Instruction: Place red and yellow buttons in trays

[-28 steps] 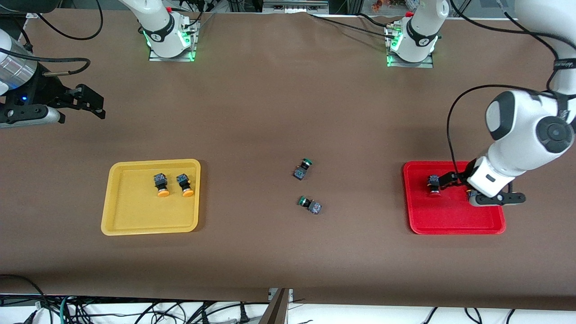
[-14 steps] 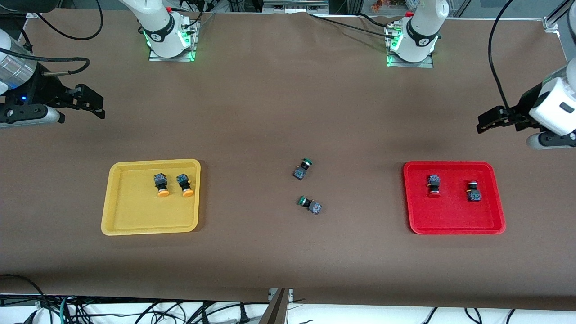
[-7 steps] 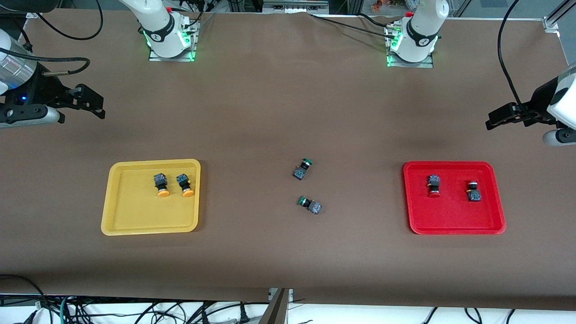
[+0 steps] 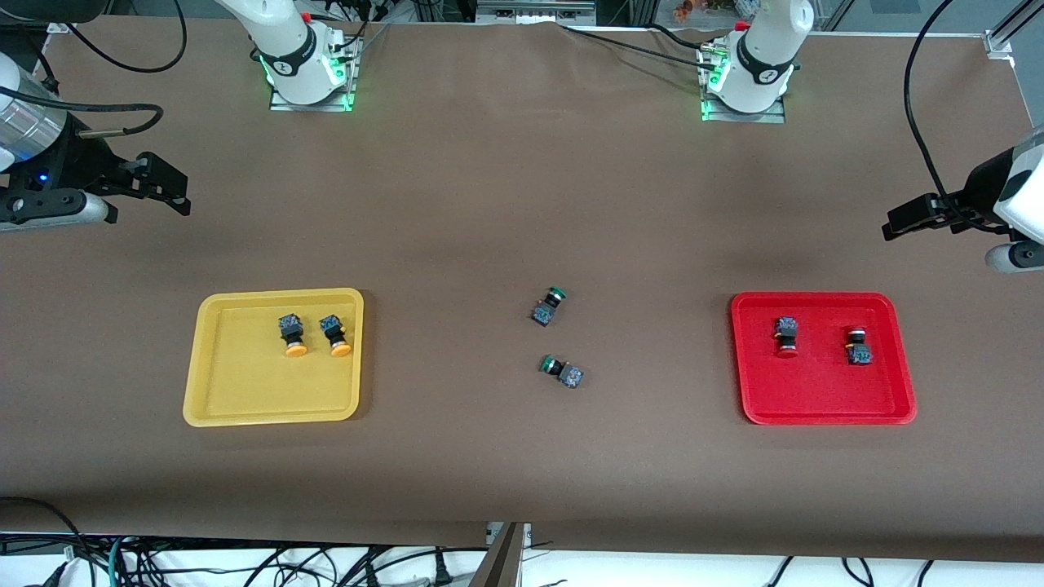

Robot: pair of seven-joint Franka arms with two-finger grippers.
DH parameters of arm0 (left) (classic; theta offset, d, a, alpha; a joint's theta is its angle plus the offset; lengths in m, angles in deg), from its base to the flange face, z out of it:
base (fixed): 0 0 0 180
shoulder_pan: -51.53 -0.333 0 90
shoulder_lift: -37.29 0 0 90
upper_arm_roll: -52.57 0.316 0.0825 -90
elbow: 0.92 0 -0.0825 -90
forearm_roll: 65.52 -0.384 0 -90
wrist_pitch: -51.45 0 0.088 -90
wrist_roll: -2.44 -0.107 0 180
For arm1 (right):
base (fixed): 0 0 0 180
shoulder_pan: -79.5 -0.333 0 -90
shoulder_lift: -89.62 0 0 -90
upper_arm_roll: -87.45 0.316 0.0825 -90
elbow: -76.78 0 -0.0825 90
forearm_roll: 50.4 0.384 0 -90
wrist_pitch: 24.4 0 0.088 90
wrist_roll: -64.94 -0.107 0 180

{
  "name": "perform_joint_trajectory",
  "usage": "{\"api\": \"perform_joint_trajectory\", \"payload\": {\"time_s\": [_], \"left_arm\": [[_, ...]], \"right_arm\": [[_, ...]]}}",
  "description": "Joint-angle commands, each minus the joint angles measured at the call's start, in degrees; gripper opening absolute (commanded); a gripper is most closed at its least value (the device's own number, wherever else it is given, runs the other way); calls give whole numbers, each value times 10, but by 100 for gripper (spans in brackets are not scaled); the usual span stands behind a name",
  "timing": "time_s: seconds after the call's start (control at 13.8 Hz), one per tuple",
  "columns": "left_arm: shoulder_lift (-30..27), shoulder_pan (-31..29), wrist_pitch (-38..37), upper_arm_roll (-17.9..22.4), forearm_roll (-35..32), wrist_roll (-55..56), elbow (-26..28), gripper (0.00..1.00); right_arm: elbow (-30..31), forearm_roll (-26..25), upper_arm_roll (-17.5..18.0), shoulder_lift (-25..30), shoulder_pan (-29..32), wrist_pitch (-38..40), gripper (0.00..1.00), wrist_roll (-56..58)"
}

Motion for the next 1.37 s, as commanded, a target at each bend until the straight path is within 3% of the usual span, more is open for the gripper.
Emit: {"api": "perform_joint_trajectory", "payload": {"time_s": [0.0,1.3], "left_arm": [[8,3,-11,-2,5,-5,-20,100],[19,7,-10,-17,-6,-4,-33,100]], "right_arm": [[-14,-1,5,-4,6,12,100,-2],[-14,0,5,-4,6,12,100,-3]]}}
